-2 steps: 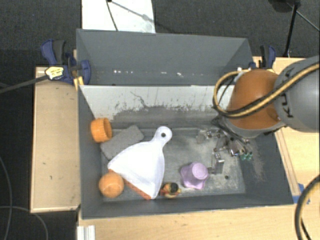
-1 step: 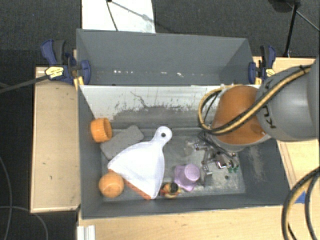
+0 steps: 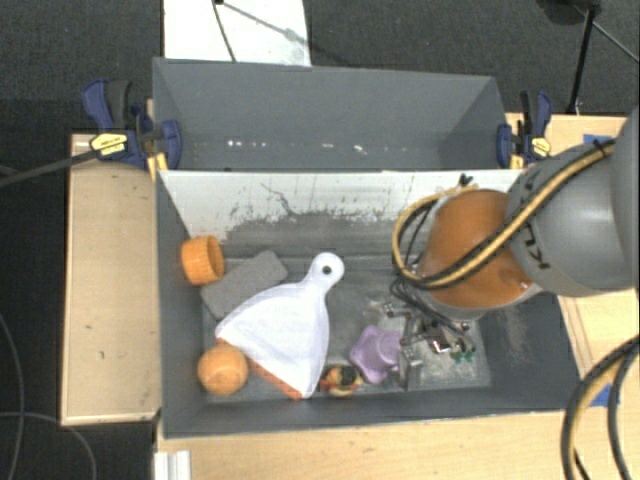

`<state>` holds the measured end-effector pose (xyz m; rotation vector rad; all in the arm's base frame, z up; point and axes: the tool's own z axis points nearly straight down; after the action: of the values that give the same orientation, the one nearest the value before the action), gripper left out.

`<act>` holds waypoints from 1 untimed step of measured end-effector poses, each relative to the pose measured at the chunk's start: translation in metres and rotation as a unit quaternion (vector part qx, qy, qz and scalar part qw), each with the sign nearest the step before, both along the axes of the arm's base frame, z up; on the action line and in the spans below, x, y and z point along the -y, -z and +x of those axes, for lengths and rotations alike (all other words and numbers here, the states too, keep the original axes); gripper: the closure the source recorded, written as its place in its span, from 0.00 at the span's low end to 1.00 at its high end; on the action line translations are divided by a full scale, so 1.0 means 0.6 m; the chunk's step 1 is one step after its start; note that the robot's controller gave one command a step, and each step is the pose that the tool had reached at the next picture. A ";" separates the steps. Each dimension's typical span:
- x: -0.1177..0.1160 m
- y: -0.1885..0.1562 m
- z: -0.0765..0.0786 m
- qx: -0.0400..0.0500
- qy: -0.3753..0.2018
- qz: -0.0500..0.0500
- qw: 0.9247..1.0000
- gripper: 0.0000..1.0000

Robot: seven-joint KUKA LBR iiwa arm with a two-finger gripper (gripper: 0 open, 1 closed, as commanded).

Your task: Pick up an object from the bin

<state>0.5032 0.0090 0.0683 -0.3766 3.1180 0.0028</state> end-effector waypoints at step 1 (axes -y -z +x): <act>-0.054 -0.006 -0.023 0.002 -0.059 -0.001 0.998 1.00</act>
Offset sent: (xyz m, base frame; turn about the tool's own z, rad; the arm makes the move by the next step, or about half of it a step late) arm 0.0000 0.0000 0.0000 0.0000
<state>0.4893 0.0414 0.0721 -0.5583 3.0866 -0.0011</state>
